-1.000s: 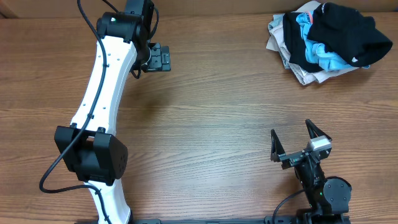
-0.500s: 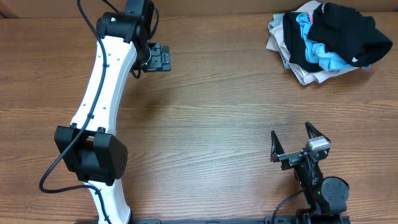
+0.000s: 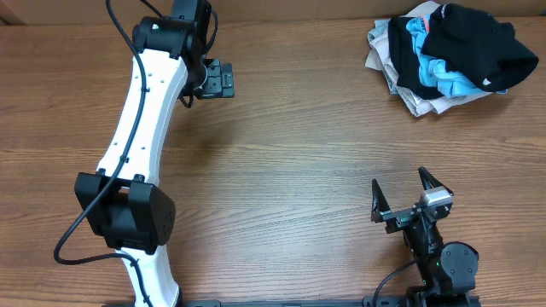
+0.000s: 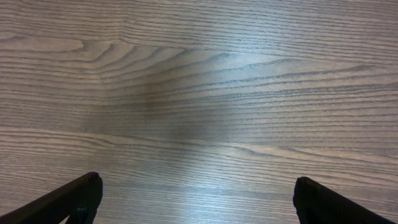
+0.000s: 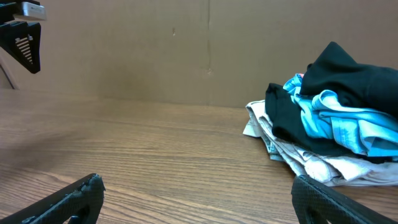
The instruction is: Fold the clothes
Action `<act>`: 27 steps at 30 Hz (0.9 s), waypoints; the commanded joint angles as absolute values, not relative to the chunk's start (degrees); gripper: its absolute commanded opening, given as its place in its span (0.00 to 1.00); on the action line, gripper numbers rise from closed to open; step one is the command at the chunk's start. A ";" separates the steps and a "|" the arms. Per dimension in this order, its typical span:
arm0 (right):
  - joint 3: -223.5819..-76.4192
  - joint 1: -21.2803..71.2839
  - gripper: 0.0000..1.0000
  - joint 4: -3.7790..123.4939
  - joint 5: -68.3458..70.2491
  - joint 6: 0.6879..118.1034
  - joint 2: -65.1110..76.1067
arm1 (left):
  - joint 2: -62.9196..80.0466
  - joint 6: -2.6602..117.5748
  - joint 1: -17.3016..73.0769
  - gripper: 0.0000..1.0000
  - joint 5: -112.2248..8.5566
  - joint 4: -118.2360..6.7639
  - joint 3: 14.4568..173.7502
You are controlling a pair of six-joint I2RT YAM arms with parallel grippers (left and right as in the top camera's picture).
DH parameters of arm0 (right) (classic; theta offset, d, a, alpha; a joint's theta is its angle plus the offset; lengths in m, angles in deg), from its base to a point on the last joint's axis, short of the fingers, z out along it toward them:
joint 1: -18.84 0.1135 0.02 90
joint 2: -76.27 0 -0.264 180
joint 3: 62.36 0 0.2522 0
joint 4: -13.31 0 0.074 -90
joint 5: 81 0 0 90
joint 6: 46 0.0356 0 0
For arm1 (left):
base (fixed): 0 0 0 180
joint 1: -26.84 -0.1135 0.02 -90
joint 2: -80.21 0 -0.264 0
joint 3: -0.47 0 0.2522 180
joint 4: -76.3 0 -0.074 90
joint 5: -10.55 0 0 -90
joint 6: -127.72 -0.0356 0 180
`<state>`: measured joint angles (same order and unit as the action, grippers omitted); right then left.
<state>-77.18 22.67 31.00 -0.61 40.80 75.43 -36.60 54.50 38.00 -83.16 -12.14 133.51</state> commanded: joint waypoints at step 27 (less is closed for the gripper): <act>-76.57 22.96 1.00 30.80 -0.02 40.95 76.11 | 7.31 43.70 30.96 1.00 -70.41 -67.72 77.56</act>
